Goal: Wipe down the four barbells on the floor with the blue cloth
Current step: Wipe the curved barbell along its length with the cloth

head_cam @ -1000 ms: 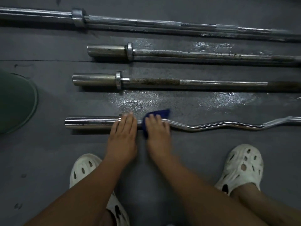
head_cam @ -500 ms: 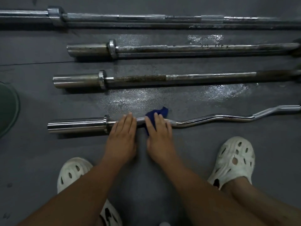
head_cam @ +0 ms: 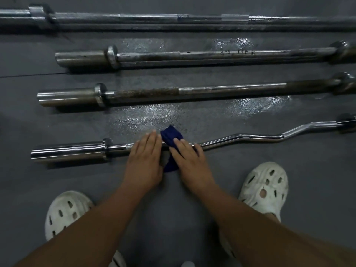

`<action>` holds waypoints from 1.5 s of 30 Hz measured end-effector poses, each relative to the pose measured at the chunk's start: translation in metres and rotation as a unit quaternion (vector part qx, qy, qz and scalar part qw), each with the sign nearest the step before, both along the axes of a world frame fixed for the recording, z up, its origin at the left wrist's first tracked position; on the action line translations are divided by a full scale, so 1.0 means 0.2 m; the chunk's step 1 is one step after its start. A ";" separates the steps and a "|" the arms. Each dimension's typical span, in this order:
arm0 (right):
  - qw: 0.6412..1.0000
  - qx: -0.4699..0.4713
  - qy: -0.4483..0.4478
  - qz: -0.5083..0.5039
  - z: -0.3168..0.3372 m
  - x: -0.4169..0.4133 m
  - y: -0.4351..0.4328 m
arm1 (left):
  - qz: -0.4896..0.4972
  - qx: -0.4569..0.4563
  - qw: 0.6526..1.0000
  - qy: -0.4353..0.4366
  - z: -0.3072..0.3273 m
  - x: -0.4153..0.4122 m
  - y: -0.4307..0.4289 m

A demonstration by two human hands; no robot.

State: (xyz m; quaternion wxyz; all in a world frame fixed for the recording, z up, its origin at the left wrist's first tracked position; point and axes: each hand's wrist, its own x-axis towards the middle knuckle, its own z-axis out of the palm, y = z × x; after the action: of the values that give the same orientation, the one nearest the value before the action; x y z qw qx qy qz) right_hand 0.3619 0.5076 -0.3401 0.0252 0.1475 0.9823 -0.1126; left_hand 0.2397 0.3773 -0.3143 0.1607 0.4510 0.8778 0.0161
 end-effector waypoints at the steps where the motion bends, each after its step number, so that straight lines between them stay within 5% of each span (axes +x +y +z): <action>1: 1.000 -0.004 0.003 0.009 0.01 0.00 0.02 | 0.004 -0.002 1.000 0.001 0.00 0.01 0.01; 11: 0.965 -0.218 0.033 -0.146 0.02 -0.01 0.20 | 0.017 0.010 1.000 0.009 0.01 0.09 0.12; 19: 0.942 -0.165 0.089 -0.278 -0.01 0.09 0.26 | -0.011 -0.011 1.000 -0.003 -0.01 0.20 0.24; 24: 0.981 -0.163 0.057 -0.090 -0.02 0.13 0.25 | -0.009 -0.006 1.000 -0.006 -0.04 0.26 0.27; 29: 0.954 -0.113 0.071 -0.269 -0.05 0.22 0.43 | -0.014 -0.026 1.000 0.009 -0.05 0.26 0.29; 35: 0.984 -0.137 0.052 -0.102 -0.09 0.20 0.38 | -0.028 -0.026 0.999 0.012 -0.08 0.28 0.32; 40: 0.954 -0.079 0.068 -0.282 -0.08 0.37 0.69 | -0.044 -0.041 0.998 0.012 -0.08 0.27 0.32; 42: 0.917 -0.123 0.085 -0.370 -0.05 0.36 0.71 | -0.049 -0.047 0.998 0.018 -0.04 0.27 0.33; 45: 0.969 -0.135 -0.022 -0.205 0.03 0.31 0.64 | -0.064 -0.039 0.997 0.015 0.05 0.32 0.38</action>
State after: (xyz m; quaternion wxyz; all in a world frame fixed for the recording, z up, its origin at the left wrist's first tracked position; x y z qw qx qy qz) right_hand 0.4242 0.6360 -0.3348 0.0424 0.3437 0.9059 -0.2436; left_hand 0.3044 0.4528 -0.3048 0.1653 0.4998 0.8495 -0.0349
